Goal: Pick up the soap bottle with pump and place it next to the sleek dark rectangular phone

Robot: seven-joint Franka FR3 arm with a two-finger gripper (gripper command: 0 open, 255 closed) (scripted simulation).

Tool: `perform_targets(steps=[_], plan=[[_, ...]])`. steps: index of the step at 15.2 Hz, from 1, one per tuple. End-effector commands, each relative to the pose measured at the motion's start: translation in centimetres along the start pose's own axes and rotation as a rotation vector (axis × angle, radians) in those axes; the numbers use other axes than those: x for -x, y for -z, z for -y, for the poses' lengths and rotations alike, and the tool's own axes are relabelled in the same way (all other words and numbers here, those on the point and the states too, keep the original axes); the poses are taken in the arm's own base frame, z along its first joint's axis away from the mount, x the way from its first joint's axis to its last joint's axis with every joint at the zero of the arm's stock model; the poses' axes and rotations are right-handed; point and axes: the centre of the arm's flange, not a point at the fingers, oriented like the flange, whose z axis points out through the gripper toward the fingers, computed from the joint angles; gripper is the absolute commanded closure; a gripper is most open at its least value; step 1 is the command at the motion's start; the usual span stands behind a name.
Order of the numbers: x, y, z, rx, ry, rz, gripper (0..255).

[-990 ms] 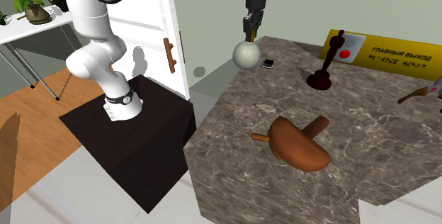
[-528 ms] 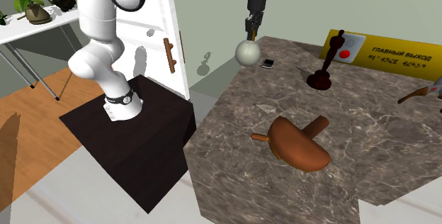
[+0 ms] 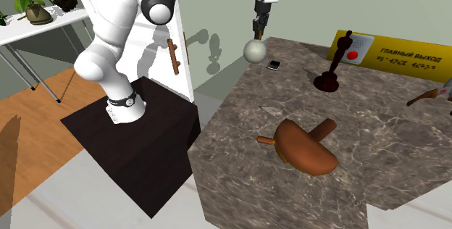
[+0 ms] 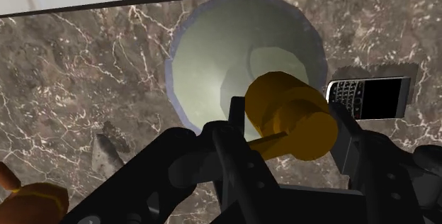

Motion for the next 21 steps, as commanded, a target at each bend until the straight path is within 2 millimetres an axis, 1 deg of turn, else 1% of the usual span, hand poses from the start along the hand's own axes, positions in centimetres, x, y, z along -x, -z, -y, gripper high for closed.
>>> perform_targets(steps=[1, 3, 15, 16, 21], plan=[[0.8, -0.9, 2.3, 0.000, -0.001, -0.001, 255], [1.7, -1.8, 4.8, 0.000, -0.001, -0.001, 255], [1.7, -8.1, 4.9, 0.000, -0.001, -0.001, 255], [1.7, -8.9, 4.9, 0.000, -0.001, -0.001, 255], [1.7, -8.9, 4.9, 0.000, -0.001, -0.001, 255]])
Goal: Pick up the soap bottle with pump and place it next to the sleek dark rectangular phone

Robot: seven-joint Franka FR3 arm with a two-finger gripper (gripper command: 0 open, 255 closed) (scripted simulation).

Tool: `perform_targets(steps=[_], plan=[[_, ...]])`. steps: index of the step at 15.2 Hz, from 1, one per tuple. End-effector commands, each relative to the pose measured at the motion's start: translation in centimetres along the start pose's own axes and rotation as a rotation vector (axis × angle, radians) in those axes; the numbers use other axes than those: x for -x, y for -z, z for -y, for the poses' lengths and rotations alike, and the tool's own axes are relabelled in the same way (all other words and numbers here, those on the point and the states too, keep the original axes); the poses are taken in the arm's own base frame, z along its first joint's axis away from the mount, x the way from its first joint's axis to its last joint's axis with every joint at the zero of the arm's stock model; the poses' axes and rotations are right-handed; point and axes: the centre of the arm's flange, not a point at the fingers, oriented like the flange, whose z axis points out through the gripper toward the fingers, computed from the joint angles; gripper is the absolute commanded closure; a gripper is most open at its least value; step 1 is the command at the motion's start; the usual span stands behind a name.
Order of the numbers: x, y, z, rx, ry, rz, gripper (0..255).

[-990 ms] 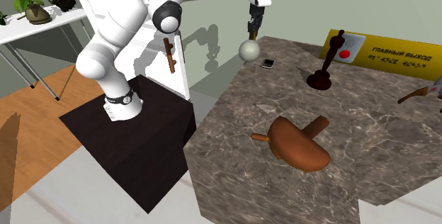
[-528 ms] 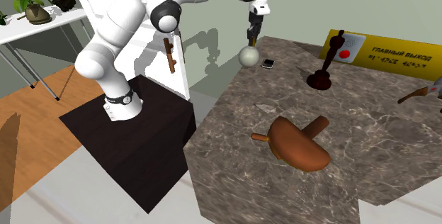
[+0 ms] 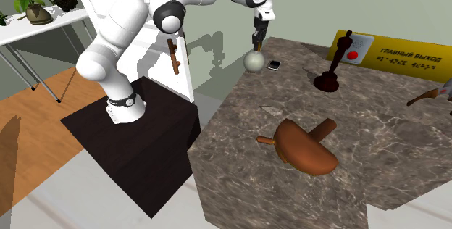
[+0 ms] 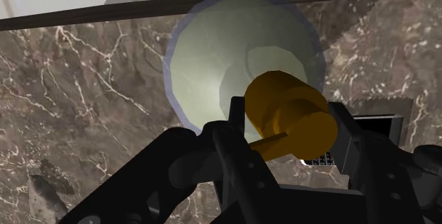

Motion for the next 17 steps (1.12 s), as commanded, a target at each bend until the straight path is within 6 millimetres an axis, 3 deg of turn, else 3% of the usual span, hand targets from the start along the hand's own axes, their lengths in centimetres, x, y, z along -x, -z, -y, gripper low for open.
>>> perform_targets(steps=[1, 3, 4, 9, 13, 17], plan=[[0.0, 0.0, 0.0, 0.000, 0.000, 0.000, 255], [0.0, 0.0, 0.0, 0.000, 0.000, 0.000, 255], [0.0, 0.0, 0.0, 0.000, 0.000, 0.000, 0], [0.0, 0.0, 0.0, 0.000, 0.000, 0.000, 0], [0.0, 4.9, 0.0, 0.000, 0.000, 0.000, 0], [0.0, 4.9, 0.0, 0.000, 0.000, 0.000, 0]])
